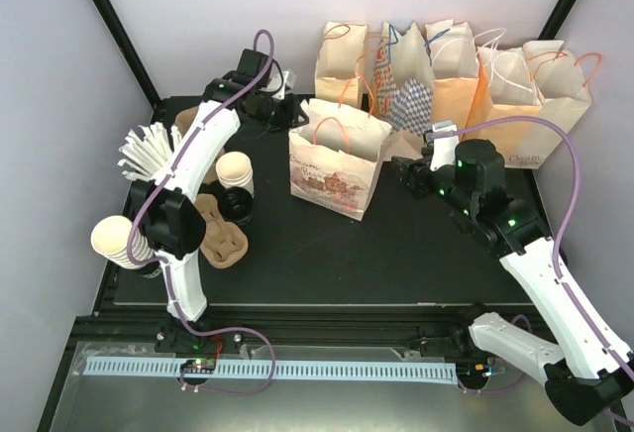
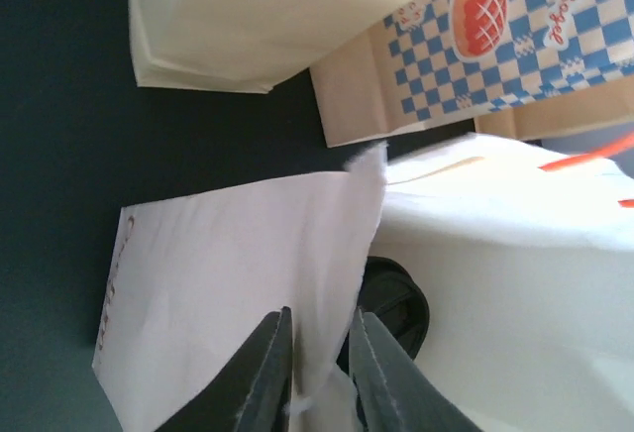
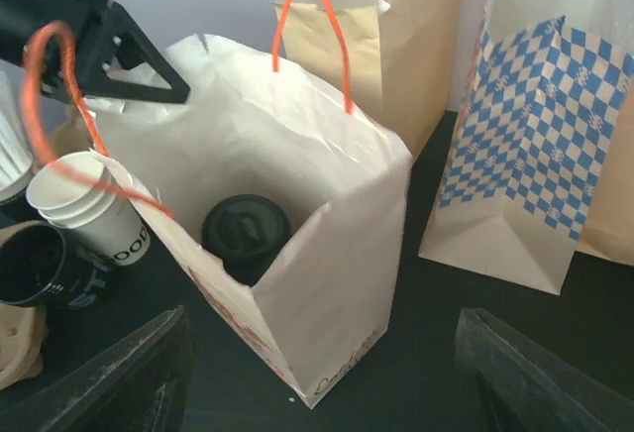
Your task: Pack the takeout coffee
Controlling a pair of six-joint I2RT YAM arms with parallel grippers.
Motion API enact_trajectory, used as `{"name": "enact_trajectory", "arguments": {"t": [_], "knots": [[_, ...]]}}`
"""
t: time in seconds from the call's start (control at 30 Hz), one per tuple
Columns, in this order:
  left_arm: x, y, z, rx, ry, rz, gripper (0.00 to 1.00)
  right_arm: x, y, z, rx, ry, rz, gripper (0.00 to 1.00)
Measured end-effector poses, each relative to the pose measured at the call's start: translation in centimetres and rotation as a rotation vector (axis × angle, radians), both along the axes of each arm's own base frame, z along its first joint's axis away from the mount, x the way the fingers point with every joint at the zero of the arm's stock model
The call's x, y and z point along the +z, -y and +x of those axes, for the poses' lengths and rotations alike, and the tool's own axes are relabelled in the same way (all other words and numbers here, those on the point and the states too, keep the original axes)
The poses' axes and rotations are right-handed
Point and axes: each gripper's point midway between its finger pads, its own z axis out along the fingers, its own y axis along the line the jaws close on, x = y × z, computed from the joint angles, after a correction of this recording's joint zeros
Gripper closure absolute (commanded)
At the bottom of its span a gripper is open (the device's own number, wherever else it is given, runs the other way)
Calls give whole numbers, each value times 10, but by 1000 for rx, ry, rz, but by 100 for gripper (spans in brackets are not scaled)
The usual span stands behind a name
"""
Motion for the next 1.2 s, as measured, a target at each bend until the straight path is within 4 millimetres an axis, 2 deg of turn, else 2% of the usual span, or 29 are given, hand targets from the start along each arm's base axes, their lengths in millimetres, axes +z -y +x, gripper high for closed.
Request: {"name": "enact_trajectory", "arguments": {"t": [0.07, 0.23, 0.3, 0.33, 0.37, 0.4, 0.6, 0.73, 0.87, 0.93, 1.03, 1.2], "knots": [[-1, -5, 2, 11, -7, 1, 59, -5, 2, 1, -21, -16, 12, 7], [8, -10, -5, 8, 13, 6, 37, -13, 13, -5, -69, -17, 37, 0], [18, -14, -13, 5, 32, 5, 26, -10, 15, -8, -77, -9, 47, 0], [23, -16, -17, 4, 44, 6, 17, -9, 16, -9, -79, -3, 49, 0], [29, -19, -24, 8, 58, 7, 4, -8, 17, -10, -80, 0, 51, 0], [35, -22, -30, 6, 76, 12, 2, -7, 18, -11, -83, 5, 52, 0], [72, -60, -83, 68, 220, 57, 1, -21, 19, -12, -85, -9, 39, 0], [76, -88, -131, 103, 344, 76, 1, -29, 19, -14, -85, 0, 54, 0], [72, -110, -163, 155, 425, 89, 1, -30, 17, -16, -80, 4, 106, 0], [69, -123, -169, 212, 433, 113, 1, -30, 16, -15, -94, -11, 139, 0], [66, -146, -168, 315, 415, 151, 1, -33, 15, -12, -118, -44, 181, 0], [55, -206, -160, 535, 298, 237, 1, -34, 15, -13, -134, -70, 222, 0]]}}
